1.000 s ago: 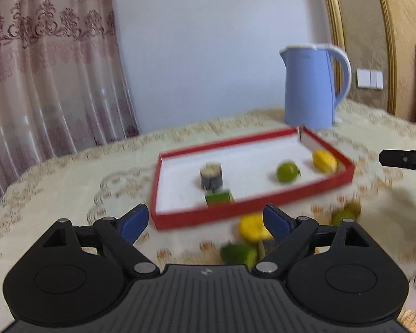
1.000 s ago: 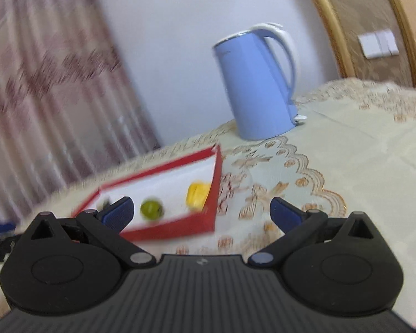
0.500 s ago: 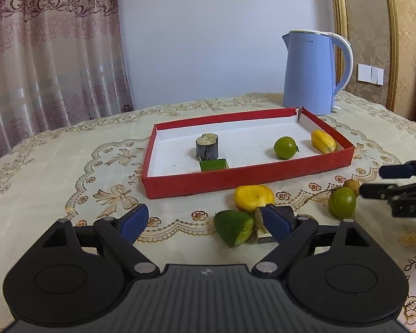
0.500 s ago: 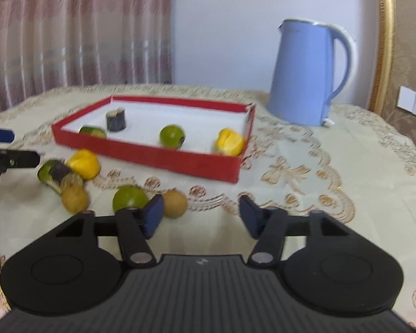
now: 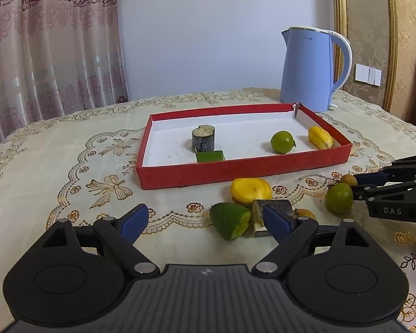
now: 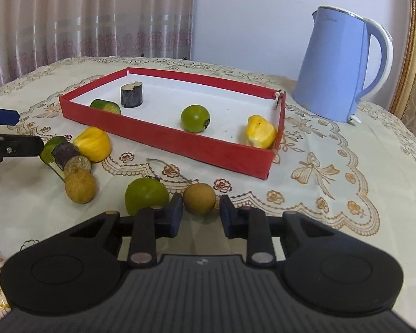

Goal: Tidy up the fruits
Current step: 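Move both tools back toward the remaining fruit pile, then grasp the green cucumber chunk with the left tool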

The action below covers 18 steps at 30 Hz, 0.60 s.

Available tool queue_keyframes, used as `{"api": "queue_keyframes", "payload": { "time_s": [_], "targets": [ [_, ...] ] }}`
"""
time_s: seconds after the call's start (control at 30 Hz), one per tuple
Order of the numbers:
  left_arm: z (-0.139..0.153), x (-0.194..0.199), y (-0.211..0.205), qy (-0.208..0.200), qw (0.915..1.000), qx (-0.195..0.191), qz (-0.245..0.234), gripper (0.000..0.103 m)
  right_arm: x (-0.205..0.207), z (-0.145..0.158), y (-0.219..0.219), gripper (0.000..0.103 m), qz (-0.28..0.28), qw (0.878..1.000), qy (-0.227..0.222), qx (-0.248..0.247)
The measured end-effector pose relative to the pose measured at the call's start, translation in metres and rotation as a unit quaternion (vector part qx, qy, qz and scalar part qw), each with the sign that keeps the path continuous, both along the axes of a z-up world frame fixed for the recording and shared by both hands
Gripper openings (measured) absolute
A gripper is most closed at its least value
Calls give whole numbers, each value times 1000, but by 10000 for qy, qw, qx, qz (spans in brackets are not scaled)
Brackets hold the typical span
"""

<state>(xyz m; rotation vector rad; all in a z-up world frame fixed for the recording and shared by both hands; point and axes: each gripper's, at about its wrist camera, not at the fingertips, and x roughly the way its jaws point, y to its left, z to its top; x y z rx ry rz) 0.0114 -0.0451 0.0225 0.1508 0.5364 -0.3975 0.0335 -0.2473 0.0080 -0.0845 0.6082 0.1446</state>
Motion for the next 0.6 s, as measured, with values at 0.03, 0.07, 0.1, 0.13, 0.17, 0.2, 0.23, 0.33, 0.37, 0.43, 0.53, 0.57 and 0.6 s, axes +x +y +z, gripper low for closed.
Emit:
{"api": "queue_keyframes", "payload": {
  "time_s": [0.03,0.07,0.1,0.13,0.17,0.2,0.23,0.33,0.37,0.43,0.53,0.57,0.6],
  "targets": [
    [-1,0,0,21,10000,5,-2,90,0,0,0,26,15,10000,6,13],
    [-2,0,0,39,10000,10,-5,90,0,0,-1,26,17,10000,9,33],
    [-2,0,-1,49,10000,14,-11,90,1,0,-1,24,21,10000,9,61],
    [-2,0,-1,56,10000,19,-15,90,1,0,-3,24,44,9999,13,111],
    [-3,0,-2,62,10000,24,-20,90,1,-1,-4,24,46,9999,14,159],
    [-3,-1,-2,70,10000,29,-34,90,1,-1,-6,24,48,9997,10,221],
    [-3,-2,-2,78,9999,35,-53,90,0,-1,-8,24,48,9995,7,300],
    [-5,-6,-6,116,9999,55,-116,90,-1,0,-19,24,-37,9981,-55,618],
    [-5,-7,-7,114,9998,70,-148,90,-2,0,-22,24,-91,9974,-77,707],
    [-6,-8,-11,102,9996,153,-216,90,-3,0,-25,24,-110,9967,-97,804],
    [-7,-4,-17,35,9989,394,-268,90,-2,0,-24,24,-59,9967,-87,805],
    [-8,-1,-17,56,9986,460,-257,90,-2,0,-24,24,-46,9967,-83,810],
    [-9,2,-17,76,9985,484,-261,90,-2,0,-24,24,-37,9966,-77,826]
  ]
}}
